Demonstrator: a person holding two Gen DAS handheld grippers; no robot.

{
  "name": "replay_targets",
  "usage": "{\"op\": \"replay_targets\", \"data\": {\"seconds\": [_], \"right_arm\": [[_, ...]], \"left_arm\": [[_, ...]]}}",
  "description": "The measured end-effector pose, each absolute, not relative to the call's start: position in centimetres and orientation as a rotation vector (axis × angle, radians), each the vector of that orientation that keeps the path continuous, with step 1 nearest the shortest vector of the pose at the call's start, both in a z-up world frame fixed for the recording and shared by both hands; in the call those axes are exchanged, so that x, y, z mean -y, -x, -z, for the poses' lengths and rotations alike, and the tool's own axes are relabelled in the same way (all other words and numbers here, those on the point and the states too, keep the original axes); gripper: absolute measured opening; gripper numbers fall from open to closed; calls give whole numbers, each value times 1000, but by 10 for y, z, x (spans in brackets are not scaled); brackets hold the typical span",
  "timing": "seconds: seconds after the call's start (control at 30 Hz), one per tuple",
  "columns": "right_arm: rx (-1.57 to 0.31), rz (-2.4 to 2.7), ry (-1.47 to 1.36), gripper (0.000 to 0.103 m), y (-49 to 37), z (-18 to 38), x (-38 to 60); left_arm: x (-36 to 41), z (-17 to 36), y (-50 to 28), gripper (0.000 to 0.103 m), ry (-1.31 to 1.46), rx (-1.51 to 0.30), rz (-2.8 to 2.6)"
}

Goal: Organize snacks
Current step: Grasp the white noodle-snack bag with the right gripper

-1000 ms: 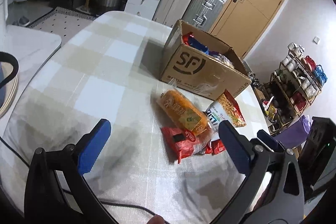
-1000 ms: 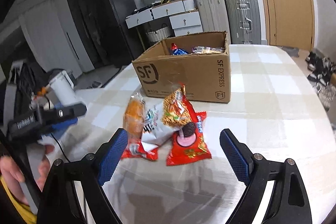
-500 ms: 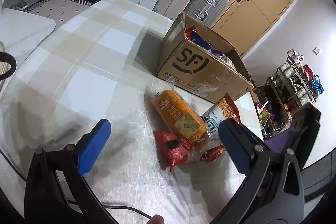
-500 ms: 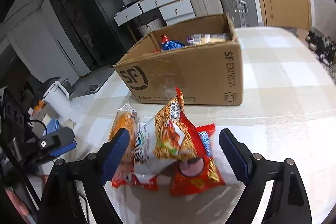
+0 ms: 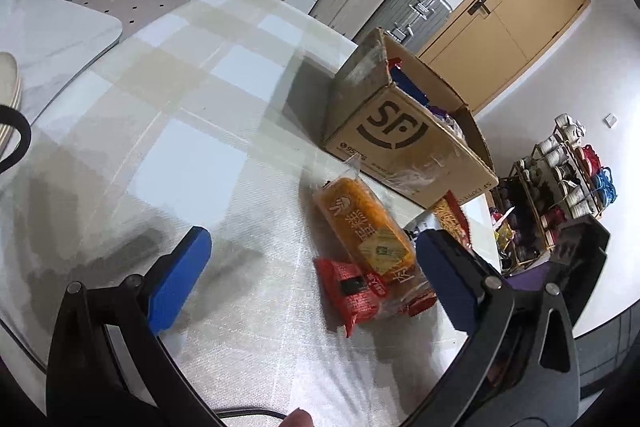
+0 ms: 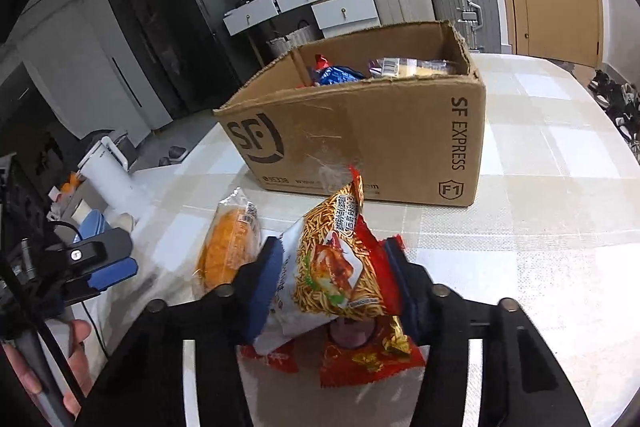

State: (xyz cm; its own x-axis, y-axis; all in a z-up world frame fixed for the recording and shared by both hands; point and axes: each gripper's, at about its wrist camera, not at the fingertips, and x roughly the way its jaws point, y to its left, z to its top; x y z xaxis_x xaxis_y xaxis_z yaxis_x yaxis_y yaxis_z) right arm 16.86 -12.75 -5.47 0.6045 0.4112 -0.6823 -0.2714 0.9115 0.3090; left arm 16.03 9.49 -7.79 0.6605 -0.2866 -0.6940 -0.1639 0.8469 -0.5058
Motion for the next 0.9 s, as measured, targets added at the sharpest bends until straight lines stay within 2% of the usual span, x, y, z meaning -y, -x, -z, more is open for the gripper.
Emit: {"op": "replay_targets", "data": {"seconds": [0.07,0.5,0.63,0.9], "right_arm": [[-828,-408,-173,40,-165,52,127],[-773,-443,-121,30,-143,40,130],[-759,-447,-136,24,-137,34,139],[-760,-480,-120,22,-124,33,144]], "left_arm": [[-93,79,-160,102,566,-861,71],[-89,89,-166,102,505,-882,48],[-87,93,-167,102,522,-899,52],[-67,103,-184,102,584,-923,57]]}}
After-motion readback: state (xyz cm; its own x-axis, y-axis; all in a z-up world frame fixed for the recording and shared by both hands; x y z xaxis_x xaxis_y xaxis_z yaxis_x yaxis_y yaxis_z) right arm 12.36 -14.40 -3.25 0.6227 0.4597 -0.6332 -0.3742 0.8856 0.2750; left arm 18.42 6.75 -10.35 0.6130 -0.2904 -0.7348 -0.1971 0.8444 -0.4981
